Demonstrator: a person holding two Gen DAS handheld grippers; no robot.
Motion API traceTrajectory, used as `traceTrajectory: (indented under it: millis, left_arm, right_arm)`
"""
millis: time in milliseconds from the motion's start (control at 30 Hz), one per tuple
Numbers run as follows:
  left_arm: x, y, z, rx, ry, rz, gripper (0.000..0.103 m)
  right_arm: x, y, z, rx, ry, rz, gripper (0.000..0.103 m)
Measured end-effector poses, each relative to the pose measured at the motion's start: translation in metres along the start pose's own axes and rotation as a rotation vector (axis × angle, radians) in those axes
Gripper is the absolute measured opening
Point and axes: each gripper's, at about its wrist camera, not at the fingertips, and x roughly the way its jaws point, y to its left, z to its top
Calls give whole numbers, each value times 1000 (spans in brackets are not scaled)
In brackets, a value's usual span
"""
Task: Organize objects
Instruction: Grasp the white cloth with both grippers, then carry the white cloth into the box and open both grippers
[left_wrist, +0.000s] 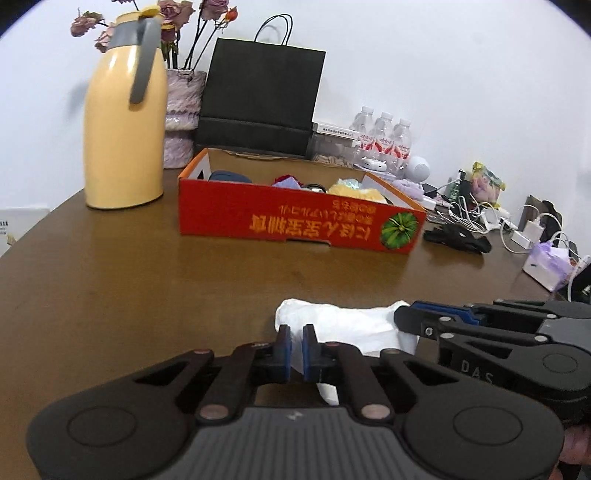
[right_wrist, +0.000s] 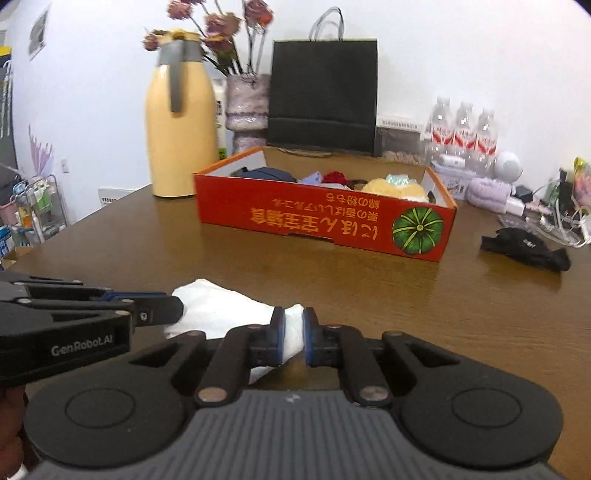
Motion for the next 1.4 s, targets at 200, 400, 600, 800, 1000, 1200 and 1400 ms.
traceTrajectory:
  millis: [200, 400, 600, 800, 1000, 1200, 1400]
  left_arm:
    - [-36, -13, -4, 39, -46, -14, 4]
    - [-52, -26, 14, 77, -113, -73, 3]
    - [-44, -15, 94, 102, -214, -209, 1]
    - [28, -5, 203, 103, -231, -142, 1]
    - [158, 18, 262, 71, -68, -32, 1]
    - [261, 50, 247, 39, 122, 27, 13]
    - [253, 49, 252, 65, 119, -1, 36]
  right_arm:
    - [-48, 1, -6, 11, -64, 7, 10]
    - [-60, -14, 2, 40, -94, 16, 10]
    - [-63, -49, 61, 64, -204, 79, 10]
    - [1, -71, 163, -66, -276, 68, 10]
    - [142, -100, 227, -35, -113, 71, 10]
    - [266, -107, 217, 6, 85, 11, 27]
    - [268, -96, 211, -113, 70, -97, 81]
